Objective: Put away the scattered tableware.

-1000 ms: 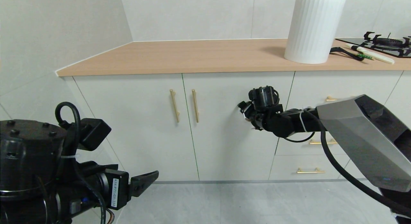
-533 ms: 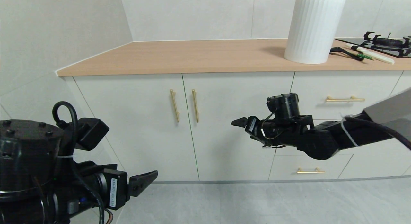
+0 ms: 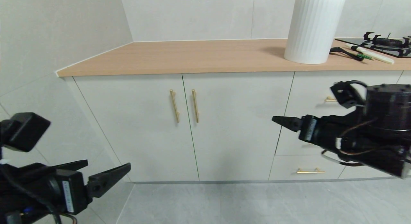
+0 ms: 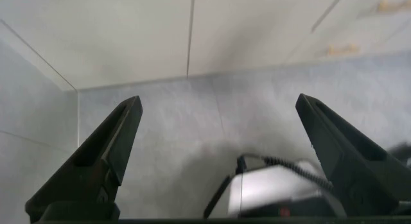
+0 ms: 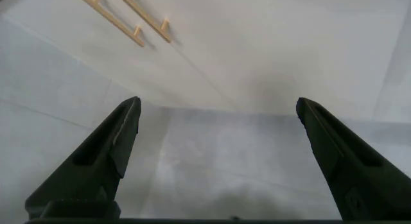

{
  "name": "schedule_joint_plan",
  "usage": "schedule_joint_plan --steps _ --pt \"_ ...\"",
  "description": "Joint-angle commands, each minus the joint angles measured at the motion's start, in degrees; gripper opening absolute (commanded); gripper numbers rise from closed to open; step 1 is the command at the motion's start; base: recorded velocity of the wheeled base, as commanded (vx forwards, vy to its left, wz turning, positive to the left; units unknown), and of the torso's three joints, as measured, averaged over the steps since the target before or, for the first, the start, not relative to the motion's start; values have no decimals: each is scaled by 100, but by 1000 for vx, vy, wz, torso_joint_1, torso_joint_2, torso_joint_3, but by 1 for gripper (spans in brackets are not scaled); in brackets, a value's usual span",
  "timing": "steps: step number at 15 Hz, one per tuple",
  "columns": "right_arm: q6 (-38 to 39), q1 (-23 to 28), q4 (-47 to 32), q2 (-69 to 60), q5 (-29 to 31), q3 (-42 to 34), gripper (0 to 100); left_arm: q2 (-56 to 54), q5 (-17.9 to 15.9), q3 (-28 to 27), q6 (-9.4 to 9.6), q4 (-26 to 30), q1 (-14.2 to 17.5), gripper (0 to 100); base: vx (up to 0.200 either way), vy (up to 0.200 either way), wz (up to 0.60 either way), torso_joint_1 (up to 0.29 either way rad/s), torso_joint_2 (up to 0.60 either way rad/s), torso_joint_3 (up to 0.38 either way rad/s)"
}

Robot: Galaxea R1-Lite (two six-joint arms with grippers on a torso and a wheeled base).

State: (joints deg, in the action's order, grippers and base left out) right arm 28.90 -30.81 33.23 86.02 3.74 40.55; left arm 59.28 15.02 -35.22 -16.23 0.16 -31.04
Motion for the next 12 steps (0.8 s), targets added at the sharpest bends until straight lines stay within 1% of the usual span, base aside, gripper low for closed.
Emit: schedule_joint_plan --steps 1,2,3,4,5,6,7,8,9,10,11,12 --pt "-596 303 -36 -2950 329 -1479 100 -1481 -17 279 260 19 423 100 0 0 0 0 0 0" --pt "-913 558 -177 -3653 355 -1708 100 -2008 -34 463 462 19 643 100 0 0 0 0 0 0" --pt "-1212 831 -449 -4225 355 -1849 100 -2369 -69 578 594 19 731 100 0 0 0 0 0 0" --pt "-1546 1208 -950 -4989 346 -1928 100 -2808 -157 701 744 28 950 100 0 0 0 0 0 0" --pt "-1634 1296 -1205 -5315 338 -1919 100 -2958 -184 736 805 28 1065 100 0 0 0 0 0 0" --pt "-1818 1499 -1820 -6053 346 -1849 100 -3362 -219 780 884 54 1258 100 0 0 0 0 0 0" --pt "-2073 1833 -2242 -6571 346 -1769 100 -3687 -219 780 928 134 1416 100 0 0 0 0 0 0" --pt "-2389 2202 -2559 -7028 346 -1725 100 -3933 -219 771 963 213 1592 100 0 0 0 0 0 0" --pt "-2671 2457 -2778 -7450 303 -1699 100 -4214 -219 771 999 292 1759 100 0 0 0 0 0 0" --pt "-2873 2615 -2963 -7784 276 -1655 100 -4504 -227 762 1122 345 1900 100 0 0 0 0 0 0" --pt "-3040 2764 -3244 -8153 250 -1646 100 -4874 -298 780 1333 397 2084 100 0 0 0 0 0 0" --pt "-3093 2949 -3341 -8294 223 -1664 100 -5120 -412 788 1447 494 2198 100 0 0 0 0 0 0"
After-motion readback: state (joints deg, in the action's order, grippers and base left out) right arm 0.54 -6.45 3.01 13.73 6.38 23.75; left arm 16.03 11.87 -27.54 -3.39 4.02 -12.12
